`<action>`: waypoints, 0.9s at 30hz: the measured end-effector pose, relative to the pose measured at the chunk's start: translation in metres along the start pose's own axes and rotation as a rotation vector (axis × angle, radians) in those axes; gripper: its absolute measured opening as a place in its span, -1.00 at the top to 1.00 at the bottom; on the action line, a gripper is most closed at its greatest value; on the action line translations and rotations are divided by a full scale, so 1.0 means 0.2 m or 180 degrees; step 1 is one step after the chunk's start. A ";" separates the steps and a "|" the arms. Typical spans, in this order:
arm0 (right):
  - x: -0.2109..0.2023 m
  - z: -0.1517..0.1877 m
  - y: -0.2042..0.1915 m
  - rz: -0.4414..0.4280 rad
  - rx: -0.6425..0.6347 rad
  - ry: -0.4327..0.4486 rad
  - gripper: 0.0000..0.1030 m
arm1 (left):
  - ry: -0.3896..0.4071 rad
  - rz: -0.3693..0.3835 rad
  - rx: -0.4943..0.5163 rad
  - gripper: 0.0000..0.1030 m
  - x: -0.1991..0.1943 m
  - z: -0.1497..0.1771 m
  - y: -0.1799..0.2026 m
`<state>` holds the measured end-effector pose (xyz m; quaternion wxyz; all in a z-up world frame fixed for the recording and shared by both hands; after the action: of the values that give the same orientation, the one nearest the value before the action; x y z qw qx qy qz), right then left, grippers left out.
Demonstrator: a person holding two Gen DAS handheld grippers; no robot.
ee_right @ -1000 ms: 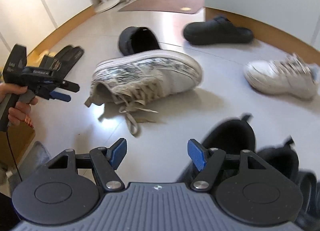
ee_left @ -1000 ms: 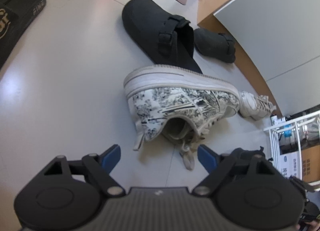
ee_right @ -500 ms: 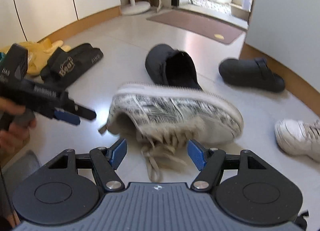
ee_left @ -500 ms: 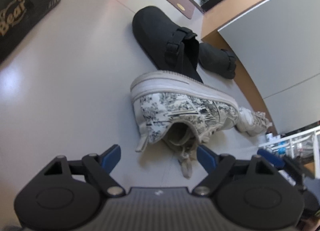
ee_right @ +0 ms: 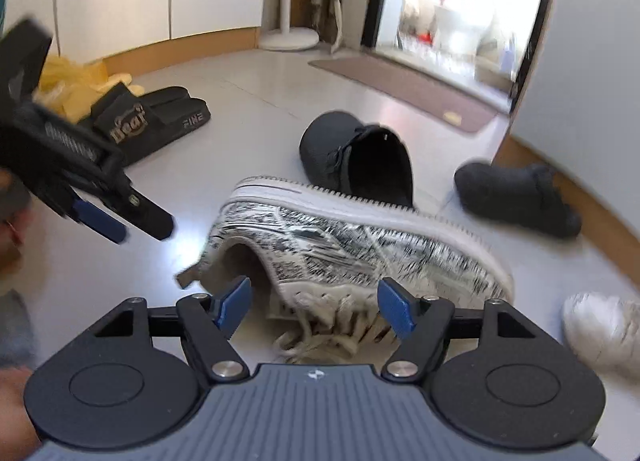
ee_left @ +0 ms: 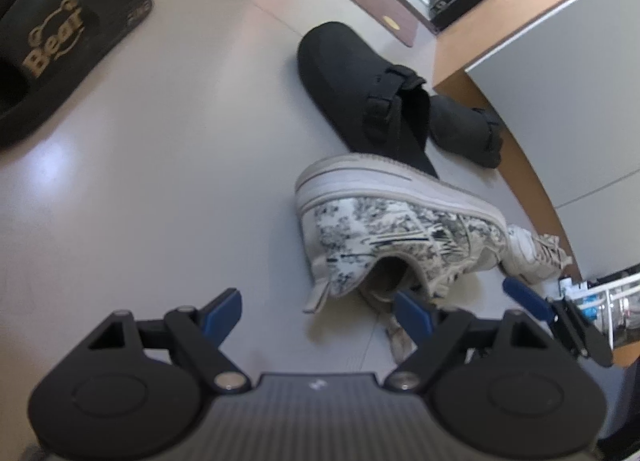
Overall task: Organize scattered shoes
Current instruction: 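Move the right tool onto the sneaker laces and close on them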
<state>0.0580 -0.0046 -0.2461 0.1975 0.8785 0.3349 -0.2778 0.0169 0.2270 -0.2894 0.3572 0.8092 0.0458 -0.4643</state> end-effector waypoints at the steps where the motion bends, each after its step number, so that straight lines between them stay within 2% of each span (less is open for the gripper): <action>1: 0.01 0.01 -0.01 0.0056 -0.0072 0.0047 -0.53 | -0.0013 0.0010 -0.0051 -0.65 -0.01 0.01 -0.01; 4: 0.04 0.01 -0.03 0.0081 -0.0181 0.0099 -0.53 | 0.0005 -0.0110 -0.0047 -0.65 -0.02 0.02 -0.04; 10: 0.09 0.06 -0.05 0.0174 -0.0410 0.0046 -0.52 | 0.0053 -0.0207 -0.0275 -0.65 -0.01 0.00 -0.09; 22: 0.18 0.08 -0.07 0.0294 -0.0548 -0.0039 -0.50 | -0.0005 -0.0117 -0.0269 -0.65 0.00 0.00 -0.08; 25: 0.18 0.09 -0.07 0.0152 -0.0508 -0.0052 -0.05 | -0.0007 -0.0135 -0.0291 -0.65 -0.02 0.01 -0.09; 27: 0.17 0.09 -0.09 0.0150 -0.0544 -0.0050 0.34 | -0.0003 -0.0147 -0.0306 -0.65 -0.03 0.02 -0.09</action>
<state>0.0608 0.0151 -0.2836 0.2807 0.8639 0.3351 -0.2503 0.0039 0.2401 -0.2964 0.3848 0.7896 0.0865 -0.4701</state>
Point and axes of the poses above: each gripper's, at about its wrist camera, not at the fingertips, and x roughly the way its jaws point, y to its right, z to its underside, the point moved 1 cm from there along x, roughly the way its jaws point, and after that the axes turned 2 degrees about y, right-handed, at the moved point
